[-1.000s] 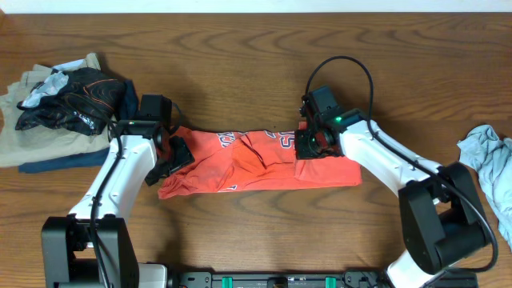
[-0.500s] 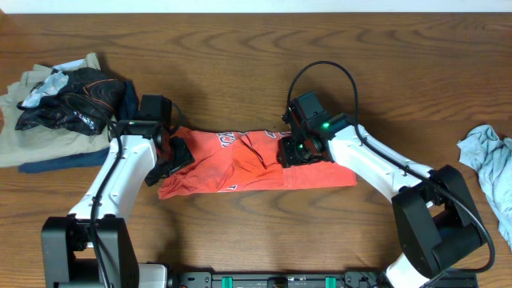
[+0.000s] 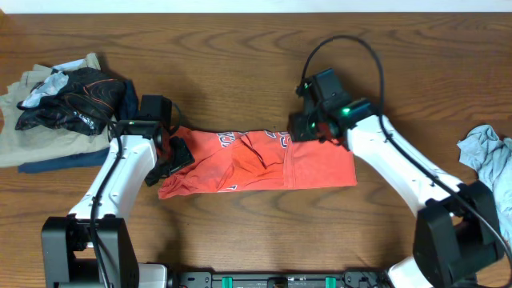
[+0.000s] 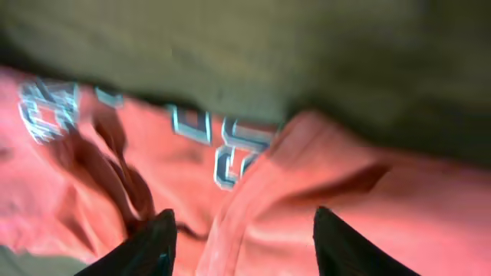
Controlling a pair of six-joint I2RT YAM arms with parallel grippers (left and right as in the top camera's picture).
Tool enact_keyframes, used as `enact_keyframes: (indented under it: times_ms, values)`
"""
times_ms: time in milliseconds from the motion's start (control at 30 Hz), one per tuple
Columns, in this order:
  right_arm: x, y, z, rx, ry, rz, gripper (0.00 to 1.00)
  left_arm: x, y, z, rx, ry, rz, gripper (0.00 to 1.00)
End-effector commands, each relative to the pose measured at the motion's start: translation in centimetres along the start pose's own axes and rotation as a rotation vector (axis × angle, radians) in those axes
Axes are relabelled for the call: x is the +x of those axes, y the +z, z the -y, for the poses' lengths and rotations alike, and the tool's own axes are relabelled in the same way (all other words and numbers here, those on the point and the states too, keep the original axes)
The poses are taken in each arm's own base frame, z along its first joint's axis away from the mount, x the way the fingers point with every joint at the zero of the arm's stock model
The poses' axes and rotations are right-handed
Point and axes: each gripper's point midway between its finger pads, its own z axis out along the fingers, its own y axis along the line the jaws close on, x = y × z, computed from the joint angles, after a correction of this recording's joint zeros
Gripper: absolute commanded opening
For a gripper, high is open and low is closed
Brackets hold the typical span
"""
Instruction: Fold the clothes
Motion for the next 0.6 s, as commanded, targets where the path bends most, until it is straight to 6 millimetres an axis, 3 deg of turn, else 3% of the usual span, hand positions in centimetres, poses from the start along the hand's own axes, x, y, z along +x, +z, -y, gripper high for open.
enact_keyframes:
  times_ms: [0, 400, 567]
  values:
    - [-0.1, 0.5, 0.3, 0.021, -0.018, 0.0, 0.57, -0.4, -0.3, 0.0, 0.002, 0.0, 0.012, 0.73]
    - [1.6, 6.9, 2.1, 0.117, 0.006, -0.074, 0.65, -0.3, -0.3, -0.1, 0.001, 0.0, 0.01, 0.73]
    - [2.1, 7.7, 2.0, 0.12, 0.0, -0.089, 0.48, -0.3, -0.3, -0.1, 0.001, 0.0, 0.01, 0.73]
